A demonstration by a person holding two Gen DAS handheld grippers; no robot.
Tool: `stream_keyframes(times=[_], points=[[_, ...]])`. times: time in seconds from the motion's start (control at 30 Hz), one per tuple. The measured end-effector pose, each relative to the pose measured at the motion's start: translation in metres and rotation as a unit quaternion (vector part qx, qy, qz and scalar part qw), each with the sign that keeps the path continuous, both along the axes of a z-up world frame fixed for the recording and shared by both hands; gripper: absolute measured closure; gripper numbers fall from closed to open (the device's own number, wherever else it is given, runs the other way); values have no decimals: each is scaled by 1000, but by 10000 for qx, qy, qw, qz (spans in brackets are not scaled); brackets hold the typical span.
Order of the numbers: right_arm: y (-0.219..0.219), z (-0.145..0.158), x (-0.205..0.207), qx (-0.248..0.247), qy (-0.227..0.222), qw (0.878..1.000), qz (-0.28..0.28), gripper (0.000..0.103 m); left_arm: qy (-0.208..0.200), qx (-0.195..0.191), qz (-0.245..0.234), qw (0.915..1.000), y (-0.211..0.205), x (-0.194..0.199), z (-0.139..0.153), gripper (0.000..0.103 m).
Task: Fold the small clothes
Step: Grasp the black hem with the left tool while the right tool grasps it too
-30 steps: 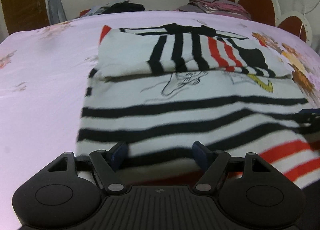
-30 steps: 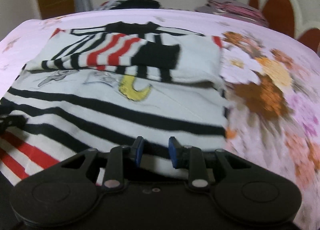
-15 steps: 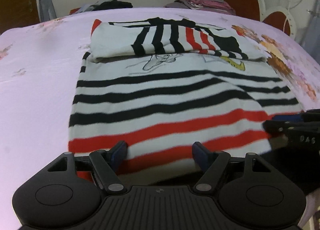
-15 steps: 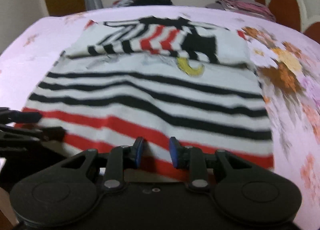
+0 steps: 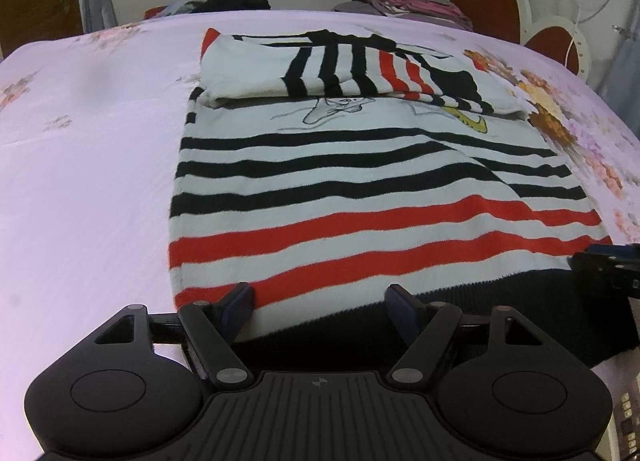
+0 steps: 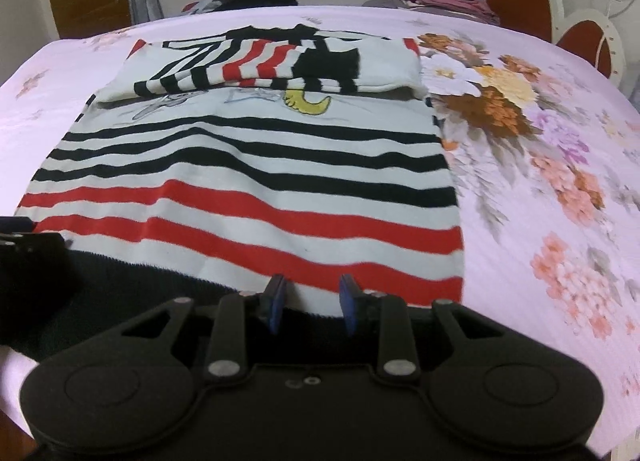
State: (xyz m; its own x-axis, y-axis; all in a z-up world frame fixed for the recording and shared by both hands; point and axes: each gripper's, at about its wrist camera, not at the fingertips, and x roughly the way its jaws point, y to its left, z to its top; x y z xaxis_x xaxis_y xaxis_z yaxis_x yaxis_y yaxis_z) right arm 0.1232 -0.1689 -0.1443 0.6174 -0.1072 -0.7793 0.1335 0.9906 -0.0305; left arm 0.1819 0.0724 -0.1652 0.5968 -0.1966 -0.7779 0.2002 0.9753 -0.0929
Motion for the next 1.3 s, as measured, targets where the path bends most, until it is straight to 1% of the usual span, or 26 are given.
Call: stream_keyframes(times=[0.1, 0.23, 0.37, 0.47, 0.53, 0.7, 0.8, 0.9, 0.93, 0.97, 1.0, 1.03, 1.07, 1.1, 1.13, 1.17, 1.2, 1.3], points=[[-3, 4, -10, -95, -68, 9999, -124, 62, 18, -33, 86, 10000, 8, -4, 1, 30], [-13, 4, -19, -113, -53, 9994, -323, 60, 38, -95, 118, 9999, 18, -11, 2, 30], [-21, 1, -29, -95, -4, 9987, -504, 58, 37, -112, 36, 9999, 23, -22, 3, 30], [-23, 0, -37, -121, 40, 9982, -583, 55, 172, -166, 32, 9997, 28, -29, 1, 30], [-26, -2, -42, -78, 63, 9979, -647, 53, 326, -277, 97, 9990, 36, -33, -3, 30], [-29, -6, -51, 28, 134, 9970, -766, 50, 370, -480, 198, 9980, 47, -42, -8, 30], [-28, -7, -55, 203, 152, 9964, -805, 50, 457, -741, 256, 9959, 49, -45, -9, 30], [-27, -9, -57, 443, 165, 9955, -821, 54, 434, -950, 238, 9943, 49, -46, -11, 31], [-27, -9, -57, 495, 158, 9952, -833, 58, 414, -978, 182, 9942, 47, -47, -12, 42], [-26, -9, -57, 560, 145, 9948, -840, 61, 416, -982, 108, 9942, 45, -47, -13, 48], [-27, -9, -57, 652, 143, 9941, -853, 66, 409, -977, 85, 9943, 44, -47, -13, 53], [-27, -9, -58, 715, 145, 9936, -864, 71, 437, -1050, 46, 9935, 44, -46, -13, 60], [-28, -9, -57, 780, 147, 9929, -882, 73, 474, -1092, 19, 9929, 44, -44, -14, 62], [-29, -9, -57, 869, 150, 9920, -902, 78, 485, -1114, 6, 9926, 44, -41, -14, 70], [-30, -8, -57, 943, 152, 9913, -903, 87, 518, -1142, -49, 9921, 44, -39, -14, 80], [-30, -8, -57, 1041, 148, 9906, -877, 91, 557, -1181, -104, 9914, 44, -36, -14, 85], [-29, -7, -56, 1044, 141, 9906, -869, 92, 577, -1218, -158, 9908, 44, -34, -13, 91], [-26, 0, -55, 996, 27, 9920, -775, 93, 422, -1163, -346, 9917, 41, -32, -5, 92]])
